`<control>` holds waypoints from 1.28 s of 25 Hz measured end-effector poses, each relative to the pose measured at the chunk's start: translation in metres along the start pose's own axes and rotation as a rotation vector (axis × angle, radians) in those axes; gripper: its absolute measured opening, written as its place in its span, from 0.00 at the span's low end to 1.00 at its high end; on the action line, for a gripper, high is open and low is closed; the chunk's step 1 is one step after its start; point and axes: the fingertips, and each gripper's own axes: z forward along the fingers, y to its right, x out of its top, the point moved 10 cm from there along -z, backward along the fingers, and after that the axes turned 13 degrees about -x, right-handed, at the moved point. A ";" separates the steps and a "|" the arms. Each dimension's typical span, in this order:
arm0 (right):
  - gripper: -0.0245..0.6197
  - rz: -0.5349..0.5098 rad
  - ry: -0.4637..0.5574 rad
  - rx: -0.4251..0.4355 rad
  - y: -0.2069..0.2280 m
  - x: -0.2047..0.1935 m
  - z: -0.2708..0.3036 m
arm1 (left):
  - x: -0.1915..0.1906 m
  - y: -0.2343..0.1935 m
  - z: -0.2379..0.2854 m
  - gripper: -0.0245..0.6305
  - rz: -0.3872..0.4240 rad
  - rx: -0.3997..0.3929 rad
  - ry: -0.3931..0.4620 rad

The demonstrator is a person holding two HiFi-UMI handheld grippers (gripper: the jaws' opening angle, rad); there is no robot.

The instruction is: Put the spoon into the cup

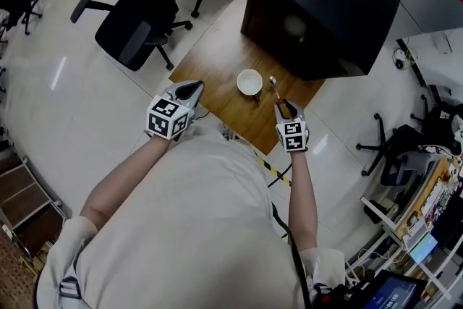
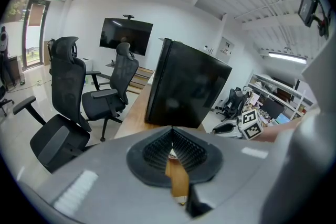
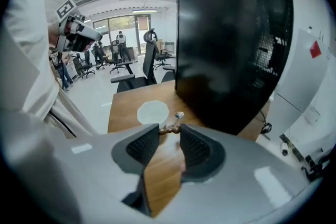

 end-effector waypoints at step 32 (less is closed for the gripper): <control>0.23 -0.024 -0.091 0.117 -0.069 0.022 0.071 | 0.011 -0.032 -0.031 0.04 0.006 0.036 0.017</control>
